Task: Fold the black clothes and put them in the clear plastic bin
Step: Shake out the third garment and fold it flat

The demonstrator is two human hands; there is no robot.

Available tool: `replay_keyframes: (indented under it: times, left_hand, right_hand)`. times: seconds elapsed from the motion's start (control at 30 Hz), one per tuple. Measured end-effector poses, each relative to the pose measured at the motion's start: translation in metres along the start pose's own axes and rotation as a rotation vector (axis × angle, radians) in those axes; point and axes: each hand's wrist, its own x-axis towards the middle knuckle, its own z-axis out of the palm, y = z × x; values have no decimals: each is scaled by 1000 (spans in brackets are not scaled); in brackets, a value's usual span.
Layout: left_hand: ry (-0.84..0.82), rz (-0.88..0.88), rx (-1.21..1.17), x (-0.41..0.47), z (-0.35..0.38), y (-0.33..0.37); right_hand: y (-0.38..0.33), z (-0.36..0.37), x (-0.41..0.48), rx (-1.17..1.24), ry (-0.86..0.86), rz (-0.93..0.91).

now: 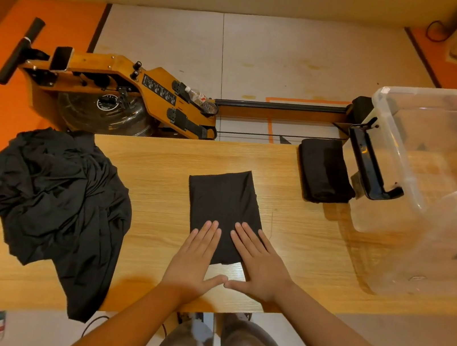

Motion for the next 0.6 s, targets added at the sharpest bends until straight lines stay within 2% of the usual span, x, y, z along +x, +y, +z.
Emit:
replay_keyframes:
  times: [0.27, 0.37, 0.47, 0.6]
  left_hand:
    - [34, 82, -13, -30, 6, 2]
    - [153, 101, -60, -33, 8, -1]
    - [239, 178, 7, -33, 8, -3]
    - [227, 191, -7, -32, 2, -3]
  right_hand:
    - [-21, 15, -36, 15, 42, 22]
    - [-20, 15, -38, 62, 142, 35]
    - [-20, 11, -37, 75, 218, 32]
    - [-13, 10, -36, 8, 188, -14]
